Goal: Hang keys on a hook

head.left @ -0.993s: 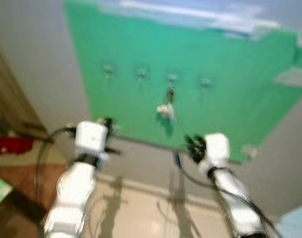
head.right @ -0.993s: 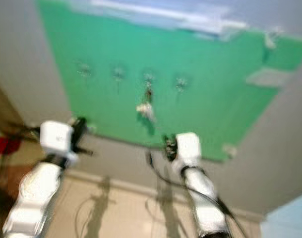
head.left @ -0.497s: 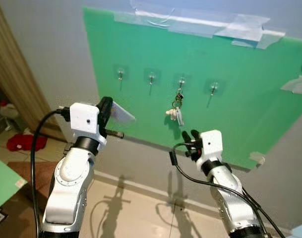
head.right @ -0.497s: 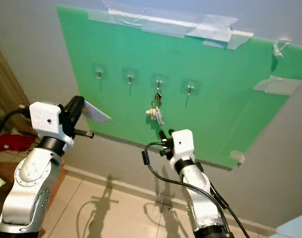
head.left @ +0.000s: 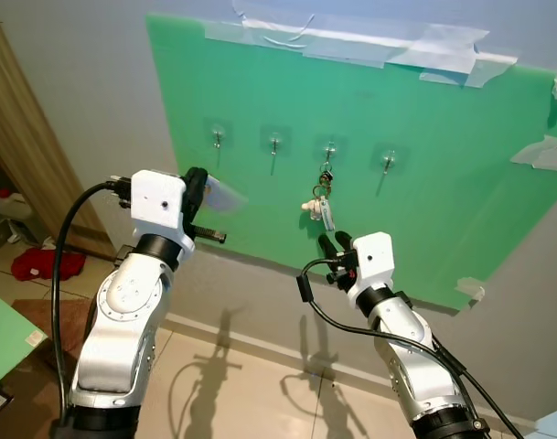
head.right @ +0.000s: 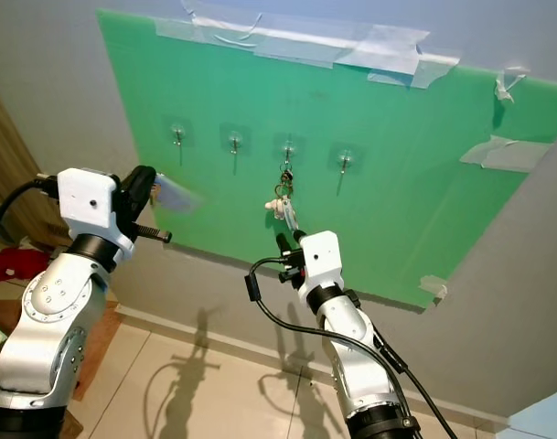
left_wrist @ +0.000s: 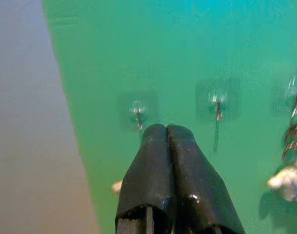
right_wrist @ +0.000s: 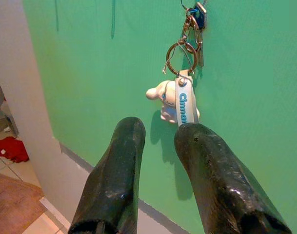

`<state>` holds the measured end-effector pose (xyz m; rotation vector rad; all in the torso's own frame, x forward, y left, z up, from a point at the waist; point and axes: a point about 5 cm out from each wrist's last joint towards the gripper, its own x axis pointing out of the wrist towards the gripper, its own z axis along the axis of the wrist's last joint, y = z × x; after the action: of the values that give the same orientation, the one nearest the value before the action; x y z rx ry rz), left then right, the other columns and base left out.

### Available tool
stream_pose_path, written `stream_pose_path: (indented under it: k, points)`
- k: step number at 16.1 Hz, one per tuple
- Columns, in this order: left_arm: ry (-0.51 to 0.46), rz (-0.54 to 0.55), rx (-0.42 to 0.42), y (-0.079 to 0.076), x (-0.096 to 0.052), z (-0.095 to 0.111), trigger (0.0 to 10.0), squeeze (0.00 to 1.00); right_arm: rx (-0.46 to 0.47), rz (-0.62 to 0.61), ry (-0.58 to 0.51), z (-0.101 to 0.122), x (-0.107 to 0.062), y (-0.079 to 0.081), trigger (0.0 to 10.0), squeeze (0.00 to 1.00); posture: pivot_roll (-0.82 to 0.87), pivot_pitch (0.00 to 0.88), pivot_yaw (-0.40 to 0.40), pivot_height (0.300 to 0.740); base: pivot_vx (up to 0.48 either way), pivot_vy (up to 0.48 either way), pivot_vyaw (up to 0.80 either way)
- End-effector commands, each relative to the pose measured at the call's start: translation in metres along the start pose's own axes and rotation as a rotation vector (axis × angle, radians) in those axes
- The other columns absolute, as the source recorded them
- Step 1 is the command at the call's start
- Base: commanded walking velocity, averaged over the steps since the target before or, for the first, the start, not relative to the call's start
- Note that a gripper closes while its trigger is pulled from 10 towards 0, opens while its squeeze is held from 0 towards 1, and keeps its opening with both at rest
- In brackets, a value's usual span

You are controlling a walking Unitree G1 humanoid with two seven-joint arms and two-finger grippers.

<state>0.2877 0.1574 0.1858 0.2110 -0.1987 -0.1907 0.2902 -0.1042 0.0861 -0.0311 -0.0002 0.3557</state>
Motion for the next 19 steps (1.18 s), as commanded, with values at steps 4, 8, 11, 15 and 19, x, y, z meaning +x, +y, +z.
stream_pose_path:
  k: [4,8,11,15,19]
  points:
    - [0.052,-0.033,0.193,-0.006,0.006,-0.016,0.0,0.0,-0.008,0.001,0.007,-0.002,-0.002,0.001,10.0,0.0,-0.01,0.0,0.03,0.74,0.0,0.0,0.0]
    - [0.072,0.038,-0.071,-0.008,0.004,-0.027,0.0,0.0,-0.026,0.0,0.014,-0.001,-0.005,-0.004,10.0,0.0,-0.03,0.0,0.011,0.74,0.0,0.0,0.0]
    - [0.106,0.117,-0.374,-0.009,0.008,-0.036,0.0,0.0,-0.031,-0.012,0.028,-0.003,-0.009,-0.012,10.0,0.0,-0.04,0.0,0.002,0.74,0.0,0.0,0.0]
    - [0.139,0.149,-0.602,-0.007,0.014,-0.044,0.0,0.0,-0.029,-0.027,0.046,-0.008,-0.018,-0.014,10.0,0.0,-0.07,0.0,0.022,0.74,0.0,0.0,0.0]
    - [0.135,0.109,-0.556,-0.01,0.027,-0.039,0.0,0.0,-0.017,-0.062,0.009,0.001,-0.015,-0.016,10.0,0.0,-0.08,0.0,0.054,0.74,0.0,0.0,0.0]
